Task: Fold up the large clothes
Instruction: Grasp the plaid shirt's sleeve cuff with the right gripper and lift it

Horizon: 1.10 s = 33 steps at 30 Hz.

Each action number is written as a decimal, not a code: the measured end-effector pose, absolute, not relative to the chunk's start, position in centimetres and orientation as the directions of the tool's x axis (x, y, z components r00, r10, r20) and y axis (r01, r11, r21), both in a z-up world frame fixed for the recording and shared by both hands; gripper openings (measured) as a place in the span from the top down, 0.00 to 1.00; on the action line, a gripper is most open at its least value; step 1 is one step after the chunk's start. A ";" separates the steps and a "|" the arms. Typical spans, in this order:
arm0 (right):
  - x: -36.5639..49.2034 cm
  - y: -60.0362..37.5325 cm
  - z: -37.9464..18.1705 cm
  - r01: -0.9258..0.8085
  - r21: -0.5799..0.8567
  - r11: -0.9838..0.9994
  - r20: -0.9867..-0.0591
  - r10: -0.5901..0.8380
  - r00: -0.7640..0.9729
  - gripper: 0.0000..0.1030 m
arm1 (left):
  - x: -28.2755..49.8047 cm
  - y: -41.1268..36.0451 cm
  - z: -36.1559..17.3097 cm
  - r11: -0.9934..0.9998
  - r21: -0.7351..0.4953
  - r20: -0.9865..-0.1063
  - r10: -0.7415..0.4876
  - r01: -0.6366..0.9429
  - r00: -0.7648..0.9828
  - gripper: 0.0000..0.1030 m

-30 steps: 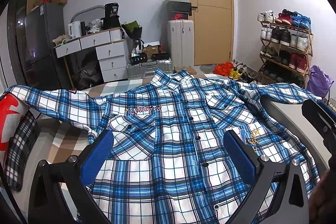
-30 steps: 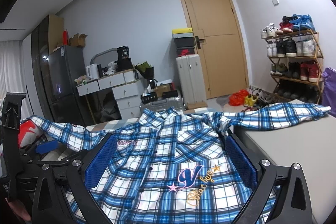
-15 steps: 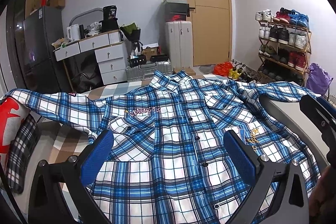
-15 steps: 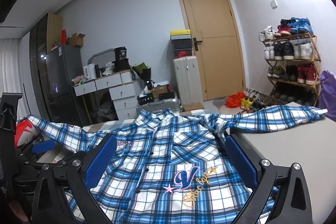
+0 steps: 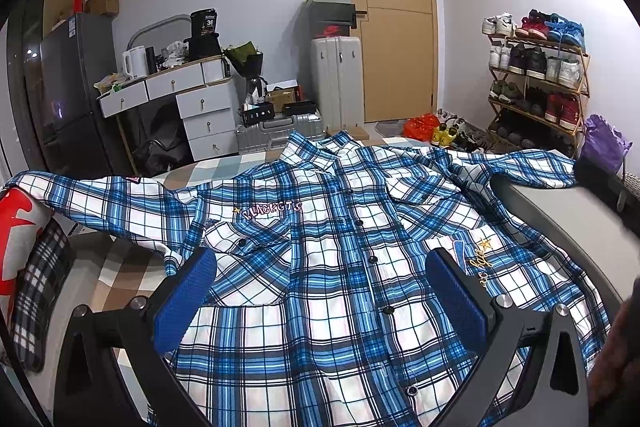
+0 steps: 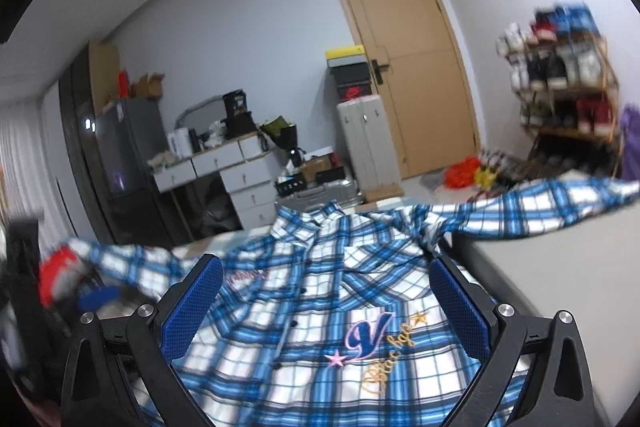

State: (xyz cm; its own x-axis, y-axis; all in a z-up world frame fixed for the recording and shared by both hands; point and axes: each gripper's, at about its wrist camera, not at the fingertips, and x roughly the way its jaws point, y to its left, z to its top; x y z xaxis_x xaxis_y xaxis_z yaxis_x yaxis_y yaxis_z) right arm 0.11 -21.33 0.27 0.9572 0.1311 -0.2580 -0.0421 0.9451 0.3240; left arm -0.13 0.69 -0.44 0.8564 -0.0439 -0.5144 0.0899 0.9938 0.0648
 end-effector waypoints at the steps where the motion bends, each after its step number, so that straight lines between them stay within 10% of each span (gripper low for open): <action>1: 0.4 -22.2 0.4 -0.036 0.348 0.937 -0.259 0.133 0.957 0.00 | -0.1 0.6 -0.5 0.993 0.071 -0.516 -0.044 0.094 0.855 0.01; 18: 8.9 -57.2 -4.4 0.535 0.447 0.717 -0.704 -0.088 0.705 0.01 | 1.1 -1.6 -3.3 0.961 0.209 -0.571 -0.028 0.179 0.821 0.01; 21: 9.4 -61.4 -6.9 0.594 0.503 0.628 -0.733 -0.054 0.678 0.19 | 1.7 -2.0 -4.0 0.956 0.227 -0.595 -0.013 0.184 0.804 0.01; 29: 11.3 -64.4 -7.6 0.653 0.499 0.570 -0.734 -0.123 0.668 0.27 | 2.1 -3.2 -4.8 0.947 0.253 -0.612 0.000 0.196 0.791 0.01; 33: 12.6 -63.8 -7.8 0.693 0.385 0.610 -0.766 -0.208 0.608 0.90 | 2.1 -3.7 -5.0 0.944 0.259 -0.623 0.001 0.205 0.782 0.01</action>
